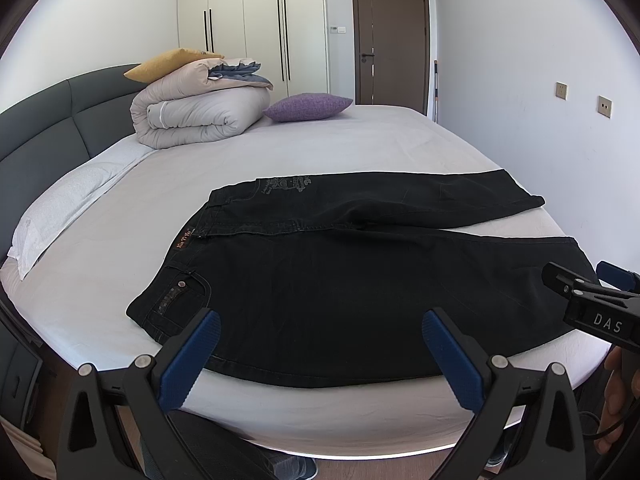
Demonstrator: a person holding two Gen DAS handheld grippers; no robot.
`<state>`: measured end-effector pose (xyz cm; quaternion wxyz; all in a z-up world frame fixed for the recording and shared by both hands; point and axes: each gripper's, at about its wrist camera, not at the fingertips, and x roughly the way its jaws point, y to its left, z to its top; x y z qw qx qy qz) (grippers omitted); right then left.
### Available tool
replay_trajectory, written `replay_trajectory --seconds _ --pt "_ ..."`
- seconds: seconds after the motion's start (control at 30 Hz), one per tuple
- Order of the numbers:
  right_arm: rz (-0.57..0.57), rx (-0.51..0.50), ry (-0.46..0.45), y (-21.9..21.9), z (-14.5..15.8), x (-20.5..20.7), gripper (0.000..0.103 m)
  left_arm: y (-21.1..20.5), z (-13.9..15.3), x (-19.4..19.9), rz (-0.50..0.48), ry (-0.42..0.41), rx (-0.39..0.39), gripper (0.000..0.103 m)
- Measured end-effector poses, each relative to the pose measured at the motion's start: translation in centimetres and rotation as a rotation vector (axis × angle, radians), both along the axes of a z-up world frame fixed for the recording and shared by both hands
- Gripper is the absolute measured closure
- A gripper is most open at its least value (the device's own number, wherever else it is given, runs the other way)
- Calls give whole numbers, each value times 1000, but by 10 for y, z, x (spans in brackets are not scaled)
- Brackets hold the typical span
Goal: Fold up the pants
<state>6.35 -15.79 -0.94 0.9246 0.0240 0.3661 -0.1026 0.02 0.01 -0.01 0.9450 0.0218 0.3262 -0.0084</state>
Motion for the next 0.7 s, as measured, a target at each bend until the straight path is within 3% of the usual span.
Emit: replay_trajectory --seconds 0.7 --pt "0 1 4 -2 -1 -1 0 0 0 0 0 3 1 0"
